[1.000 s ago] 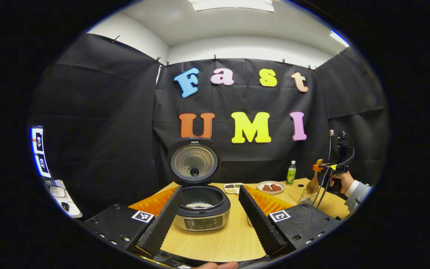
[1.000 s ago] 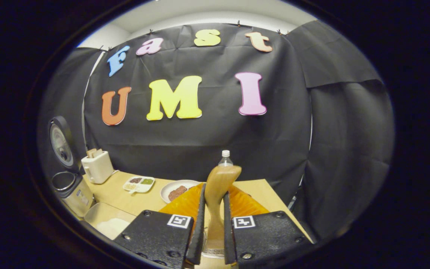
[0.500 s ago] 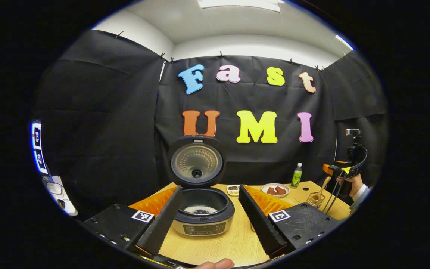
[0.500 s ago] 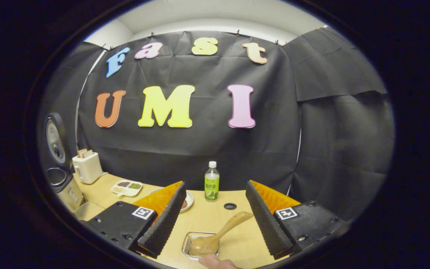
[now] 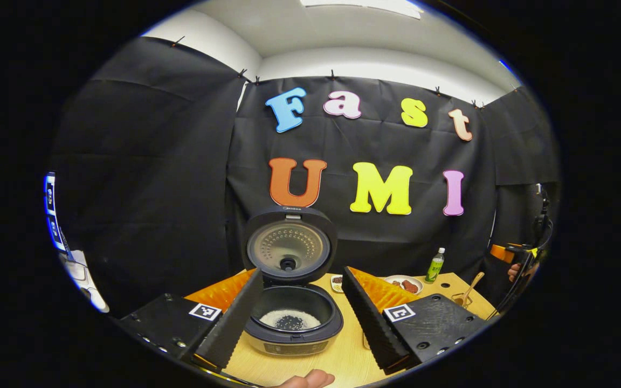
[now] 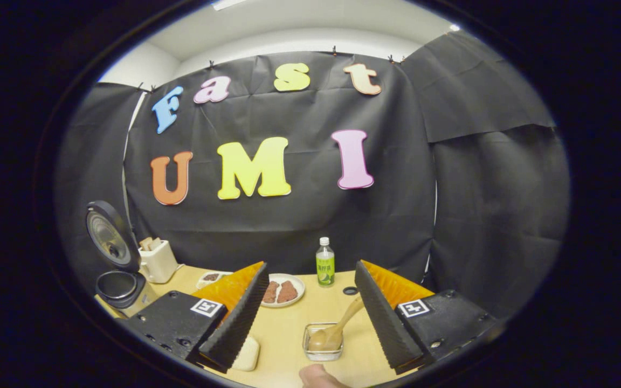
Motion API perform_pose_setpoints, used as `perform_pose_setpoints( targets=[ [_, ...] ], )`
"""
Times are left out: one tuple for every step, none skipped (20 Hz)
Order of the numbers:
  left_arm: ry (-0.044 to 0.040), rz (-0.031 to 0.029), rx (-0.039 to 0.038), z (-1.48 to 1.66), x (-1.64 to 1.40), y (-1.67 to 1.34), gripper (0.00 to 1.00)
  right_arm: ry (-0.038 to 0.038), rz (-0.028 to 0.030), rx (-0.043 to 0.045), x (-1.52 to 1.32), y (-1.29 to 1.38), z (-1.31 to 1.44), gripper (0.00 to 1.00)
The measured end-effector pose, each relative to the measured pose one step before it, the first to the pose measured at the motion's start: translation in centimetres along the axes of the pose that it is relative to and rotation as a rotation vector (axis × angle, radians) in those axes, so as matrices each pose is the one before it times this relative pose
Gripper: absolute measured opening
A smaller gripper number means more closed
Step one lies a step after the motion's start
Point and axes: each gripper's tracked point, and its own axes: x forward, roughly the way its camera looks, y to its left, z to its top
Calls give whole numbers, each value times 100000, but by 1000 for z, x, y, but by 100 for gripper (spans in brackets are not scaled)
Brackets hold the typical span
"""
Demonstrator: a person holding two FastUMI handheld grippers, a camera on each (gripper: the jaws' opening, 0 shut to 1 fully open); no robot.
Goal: Close the left gripper, press the button to open the rice cooker; take a wooden spoon from the chopstick holder with the right hand, scoop a spoonful of rice and pour it into the rice cooker, then put the wooden spoon back into the chopstick holder.
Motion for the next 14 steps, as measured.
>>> perform_pose_setpoints(
  targets=[
    [-182,314,-319,627,575,96,94,-1121,1721,-102,-1027,627,970,100],
    [-434,12,-302,663,611,109,94,-1539,1535,-533,-1015,525,877,100],
    [99,558,-362,570,620,202,94,-1370,435,-855,-908,313,852,100],
    [265,675,-297,495,771,230,94,-799,-315,-248,-706,35,517,100],
    [-307,649,-538,770,689,101,94,446,-98,-92,-834,170,289,100],
    [-444,143,-811,810,794,118,94,-262,699,348,-1022,228,349,100],
    [344,-541,-1240,482,610,-271,94,-1014,519,475,-715,193,504,100],
    [393,-980,-1732,639,817,-317,94,-771,-313,-28,-714,-83,524,100],
    [-88,-530,-1751,759,808,-178,94,-1267,210,-983,-659,-132,202,100],
    [-540,-361,-1124,819,859,-99,94,-1804,346,-1118,-686,-18,260,100],
    [-347,296,-745,576,1013,-57,94,-552,231,-389,-649,-136,-33,100],
    [-17,929,-416,352,989,162,94,174,-73,497,-472,-292,-240,100],
    [624,229,-72,240,1029,19,94,819,-180,1240,-401,-316,-271,100],
    [214,165,18,241,1133,-80,94,1038,-284,686,-385,-378,-366,100]
  ],
)
